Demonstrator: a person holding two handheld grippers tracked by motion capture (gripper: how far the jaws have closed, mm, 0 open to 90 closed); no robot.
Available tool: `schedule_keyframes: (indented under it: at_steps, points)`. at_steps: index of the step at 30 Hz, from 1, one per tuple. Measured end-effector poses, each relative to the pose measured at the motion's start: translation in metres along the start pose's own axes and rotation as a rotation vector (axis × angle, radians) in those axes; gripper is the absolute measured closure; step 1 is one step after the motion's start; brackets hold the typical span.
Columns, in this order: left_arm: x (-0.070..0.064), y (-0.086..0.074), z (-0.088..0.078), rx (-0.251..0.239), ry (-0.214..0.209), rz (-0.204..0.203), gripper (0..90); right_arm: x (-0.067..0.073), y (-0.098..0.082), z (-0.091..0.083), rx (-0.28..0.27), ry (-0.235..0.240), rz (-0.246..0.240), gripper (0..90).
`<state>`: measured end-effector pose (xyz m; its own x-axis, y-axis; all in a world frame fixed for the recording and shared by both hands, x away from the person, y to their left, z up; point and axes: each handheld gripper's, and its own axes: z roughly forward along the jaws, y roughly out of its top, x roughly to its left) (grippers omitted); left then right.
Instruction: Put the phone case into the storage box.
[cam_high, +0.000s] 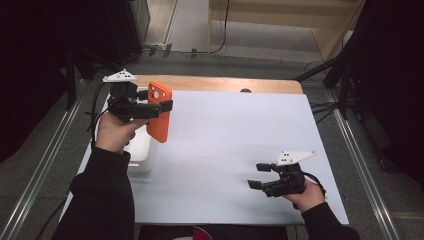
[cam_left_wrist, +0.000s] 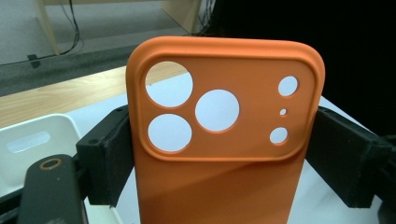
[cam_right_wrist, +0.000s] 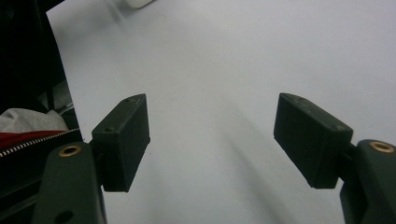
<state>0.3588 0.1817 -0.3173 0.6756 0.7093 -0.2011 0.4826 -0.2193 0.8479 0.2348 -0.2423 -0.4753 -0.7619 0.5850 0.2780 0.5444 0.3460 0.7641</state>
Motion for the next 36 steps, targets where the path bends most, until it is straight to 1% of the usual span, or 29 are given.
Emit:
schedule_keyframes:
  at_steps: [5,6,9,10,13,16,20,22,26,28,29,30,31,32,33,35,36]
  points:
    - [0.006,-0.001,-0.004,-0.007,0.03,-0.011,15.9,0.0,0.0,0.0,0.005,0.002,0.008,26.0]
    - [0.007,-0.001,-0.005,-0.009,0.038,-0.013,15.9,0.0,0.0,0.0,0.002,0.002,0.004,26.0]
    - [0.01,-0.001,-0.006,-0.006,0.084,-0.004,15.9,0.001,0.0,0.0,0.002,0.006,0.004,26.0]
    - [0.012,0.0,-0.006,-0.005,0.096,-0.004,15.9,0.001,0.0,0.0,0.002,0.007,0.003,26.0]
    - [0.016,0.002,-0.004,-0.013,0.098,-0.025,15.8,0.001,0.0,0.001,0.002,0.004,0.006,26.0]
    - [0.02,0.003,-0.002,-0.016,0.117,-0.03,15.9,-0.001,0.001,0.001,-0.002,0.0,0.013,26.0]
    - [0.025,0.005,0.001,-0.035,0.152,-0.047,15.9,-0.001,0.001,0.0,-0.004,0.003,0.01,26.0]
    - [0.028,0.006,0.002,-0.035,0.172,-0.043,15.9,-0.001,0.001,0.001,-0.001,0.004,0.01,26.0]
    - [0.037,0.009,0.003,-0.051,0.181,-0.08,15.8,-0.001,0.001,0.001,-0.003,0.01,0.009,25.9]
    - [0.043,0.01,0.003,-0.061,0.173,-0.104,15.9,-0.001,0.001,0.001,-0.003,0.014,0.01,26.0]
    - [0.046,0.011,0.003,-0.065,0.183,-0.113,15.9,-0.001,0.001,0.002,-0.004,0.016,0.009,26.0]
    - [0.048,0.011,0.004,-0.068,0.192,-0.114,15.8,-0.001,0.002,0.002,-0.005,0.017,0.004,26.0]
    - [0.05,0.012,0.005,-0.067,0.211,-0.114,15.9,-0.001,0.002,0.002,-0.005,0.018,0.003,26.0]
    - [0.051,0.013,0.005,-0.07,0.223,-0.111,15.9,-0.001,0.002,0.002,-0.005,0.019,0.001,26.0]
    - [0.051,0.014,0.007,-0.07,0.251,-0.1,15.9,-0.001,0.002,0.002,-0.005,0.019,0.0,26.0]
    - [0.053,0.015,0.009,-0.078,0.287,-0.088,15.9,-0.001,0.002,0.002,-0.005,0.02,0.0,26.0]
    - [0.055,0.016,0.01,-0.083,0.297,-0.095,15.9,-0.001,0.002,0.002,-0.005,0.02,0.0,26.0]
